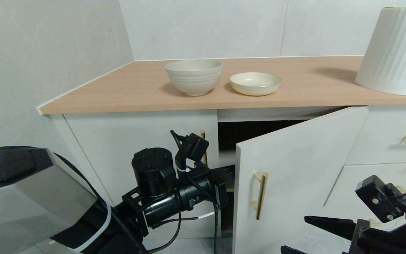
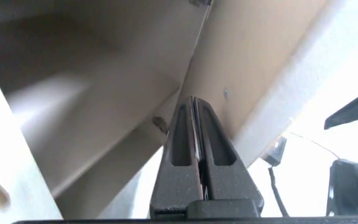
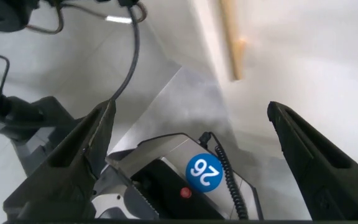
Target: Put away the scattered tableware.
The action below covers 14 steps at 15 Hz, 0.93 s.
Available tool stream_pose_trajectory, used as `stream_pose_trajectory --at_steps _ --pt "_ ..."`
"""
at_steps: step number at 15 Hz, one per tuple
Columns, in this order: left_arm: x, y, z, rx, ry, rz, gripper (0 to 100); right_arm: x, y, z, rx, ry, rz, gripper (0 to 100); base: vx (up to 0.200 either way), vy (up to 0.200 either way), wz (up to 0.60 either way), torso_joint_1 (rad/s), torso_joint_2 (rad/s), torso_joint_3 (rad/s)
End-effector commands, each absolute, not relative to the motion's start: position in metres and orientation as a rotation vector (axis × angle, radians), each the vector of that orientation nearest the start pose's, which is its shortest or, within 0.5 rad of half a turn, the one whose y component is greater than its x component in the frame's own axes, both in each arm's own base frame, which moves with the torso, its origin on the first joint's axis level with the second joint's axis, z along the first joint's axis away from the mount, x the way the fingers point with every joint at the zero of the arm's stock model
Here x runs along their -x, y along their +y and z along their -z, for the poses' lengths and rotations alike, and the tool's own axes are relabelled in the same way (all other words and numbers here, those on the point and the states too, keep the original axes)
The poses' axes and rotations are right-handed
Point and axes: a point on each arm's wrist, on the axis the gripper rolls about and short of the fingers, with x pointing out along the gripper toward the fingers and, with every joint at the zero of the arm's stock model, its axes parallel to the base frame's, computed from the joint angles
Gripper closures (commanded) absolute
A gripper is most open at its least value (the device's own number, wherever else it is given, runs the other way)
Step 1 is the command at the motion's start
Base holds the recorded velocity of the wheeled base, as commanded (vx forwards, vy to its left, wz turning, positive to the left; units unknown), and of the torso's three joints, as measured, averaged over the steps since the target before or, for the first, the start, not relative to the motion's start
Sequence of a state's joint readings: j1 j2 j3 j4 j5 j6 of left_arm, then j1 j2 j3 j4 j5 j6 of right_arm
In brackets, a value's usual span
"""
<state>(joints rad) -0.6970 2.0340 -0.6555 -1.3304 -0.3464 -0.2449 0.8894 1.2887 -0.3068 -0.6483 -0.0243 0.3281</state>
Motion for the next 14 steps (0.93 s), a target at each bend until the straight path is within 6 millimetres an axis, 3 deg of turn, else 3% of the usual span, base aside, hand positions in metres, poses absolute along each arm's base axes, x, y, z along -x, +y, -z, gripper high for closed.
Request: stream_pose_trajectory --at_steps 1,10,14 --pt "-0.262 -0.230 -0.100 0.212 0.188 1.031 100 -0.109 0.134 -0.150 -0.151 0.450 -0.794 0 0.000 0.000 0.00 0.000 0.00 0.000" --pt "-0.273 -0.239 -0.096 0.216 0.176 1.033 100 -0.109 0.134 -0.149 -0.149 0.453 -0.796 0 0.000 0.000 0.00 0.000 0.00 0.000" --pt "-0.277 -0.242 -0.094 0.216 0.173 1.033 100 -0.109 0.134 -0.149 -0.149 0.453 -0.798 0 -0.200 0.000 0.00 0.010 0.00 0.001"
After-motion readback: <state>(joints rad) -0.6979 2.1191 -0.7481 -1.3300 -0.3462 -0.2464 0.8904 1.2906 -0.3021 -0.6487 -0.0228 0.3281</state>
